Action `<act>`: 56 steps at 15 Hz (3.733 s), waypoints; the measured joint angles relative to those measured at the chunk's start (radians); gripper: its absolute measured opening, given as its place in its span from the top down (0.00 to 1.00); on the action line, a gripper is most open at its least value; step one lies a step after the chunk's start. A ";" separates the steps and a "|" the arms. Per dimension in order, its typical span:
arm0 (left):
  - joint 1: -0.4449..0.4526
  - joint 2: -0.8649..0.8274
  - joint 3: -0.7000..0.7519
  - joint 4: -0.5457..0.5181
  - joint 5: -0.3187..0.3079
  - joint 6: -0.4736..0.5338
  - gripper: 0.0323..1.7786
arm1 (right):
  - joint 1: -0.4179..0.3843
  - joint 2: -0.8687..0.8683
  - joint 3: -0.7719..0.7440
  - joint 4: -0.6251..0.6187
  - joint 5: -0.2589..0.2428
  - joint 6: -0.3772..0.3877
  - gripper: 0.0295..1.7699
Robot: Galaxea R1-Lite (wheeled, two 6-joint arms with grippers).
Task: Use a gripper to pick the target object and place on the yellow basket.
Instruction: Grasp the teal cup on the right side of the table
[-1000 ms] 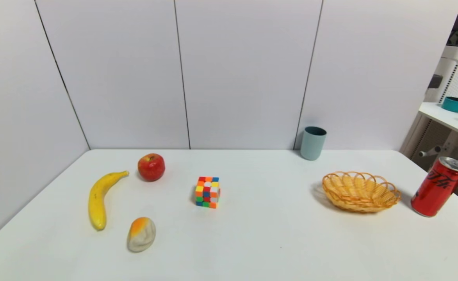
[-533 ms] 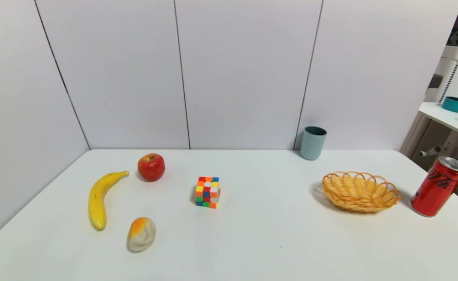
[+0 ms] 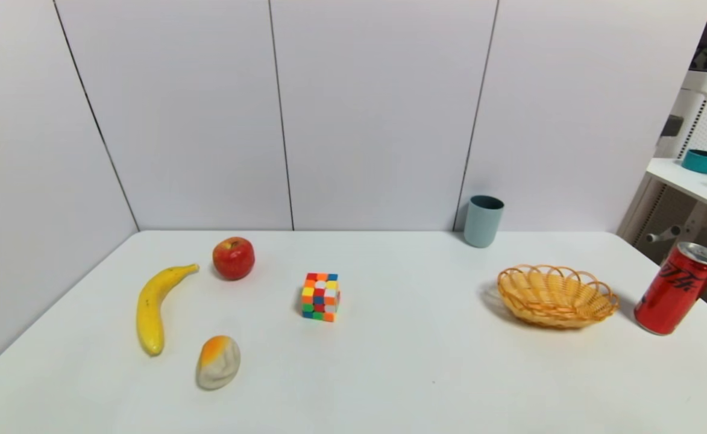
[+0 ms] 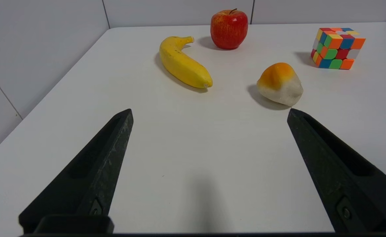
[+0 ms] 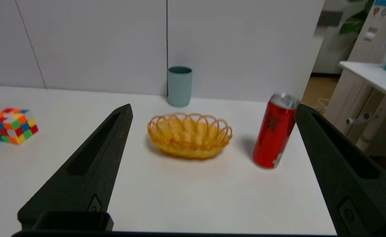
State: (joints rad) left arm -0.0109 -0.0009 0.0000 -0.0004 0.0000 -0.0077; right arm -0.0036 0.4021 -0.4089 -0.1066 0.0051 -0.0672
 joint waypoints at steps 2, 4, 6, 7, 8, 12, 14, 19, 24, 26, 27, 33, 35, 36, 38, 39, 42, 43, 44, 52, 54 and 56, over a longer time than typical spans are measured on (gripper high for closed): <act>0.000 0.000 0.000 0.000 0.000 0.000 0.05 | -0.002 0.143 -0.147 -0.004 0.000 -0.013 0.04; 0.000 0.000 0.000 0.000 0.000 0.000 0.05 | -0.002 0.285 -0.282 -0.007 0.003 -0.028 0.04; 0.000 0.000 0.000 0.000 0.000 0.000 0.05 | 0.004 0.443 -0.436 -0.007 0.003 -0.041 0.04; 0.000 0.000 0.000 0.000 0.000 0.000 0.05 | 0.012 0.512 -0.506 -0.007 0.003 -0.043 0.04; 0.000 0.000 0.000 0.000 0.000 0.000 0.05 | 0.024 0.592 -0.583 -0.005 0.003 -0.046 0.04; 0.000 0.000 0.000 0.000 0.000 0.000 0.05 | 0.090 0.876 -0.798 -0.005 0.004 -0.047 0.04; 0.000 0.000 0.000 0.000 0.000 0.000 0.05 | 0.119 1.002 -0.855 -0.005 0.022 -0.047 0.04; 0.000 0.000 0.000 0.000 0.000 0.000 0.05 | 0.140 1.293 -0.946 -0.015 0.114 -0.048 0.04; 0.000 0.000 0.000 0.000 0.000 0.000 0.05 | 0.121 1.558 -1.014 -0.103 0.116 -0.013 0.04; 0.000 0.000 0.000 0.000 0.000 0.000 0.05 | 0.120 1.619 -1.016 -0.135 0.096 0.033 0.04; 0.000 0.000 0.000 0.000 0.000 0.000 0.05 | 0.119 1.642 -1.012 -0.156 0.072 0.058 0.04; 0.000 0.000 0.000 0.000 0.000 0.000 0.05 | 0.103 1.732 -0.940 -0.289 0.041 0.091 0.04; 0.000 0.000 0.000 0.000 0.000 0.000 0.05 | 0.098 1.767 -0.939 -0.328 0.041 0.086 0.04; 0.000 0.000 0.000 0.000 0.000 0.000 0.05 | 0.097 1.788 -0.939 -0.366 0.041 0.081 0.04; 0.000 0.000 0.000 0.000 0.000 0.000 0.05 | 0.095 1.827 -0.941 -0.415 0.040 0.073 0.04; 0.000 0.000 0.000 0.000 0.000 0.000 0.05 | 0.093 1.843 -0.942 -0.418 0.040 0.073 0.04; 0.000 0.000 0.000 0.000 0.000 0.000 0.05 | 0.089 1.886 -0.951 -0.429 0.040 0.071 0.04; 0.000 0.000 0.000 0.000 0.000 0.001 0.05 | 0.088 1.899 -0.959 -0.442 0.041 0.071 0.04; 0.000 0.000 0.000 0.000 0.000 0.001 0.05 | 0.086 1.910 -0.967 -0.451 0.041 0.071 0.04; 0.000 0.000 0.000 0.000 0.000 0.000 0.05 | 0.083 1.959 -1.031 -0.456 0.045 0.075 0.04; 0.000 0.000 0.000 0.000 0.000 0.000 0.05 | 0.084 1.965 -1.037 -0.458 0.047 0.076 0.15; 0.000 0.000 0.000 0.000 0.000 0.001 0.05 | 0.084 1.972 -1.040 -0.459 0.046 0.076 0.33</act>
State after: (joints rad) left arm -0.0109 -0.0009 0.0000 -0.0004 0.0000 -0.0070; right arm 0.0806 2.3740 -1.4489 -0.5655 0.0515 0.0091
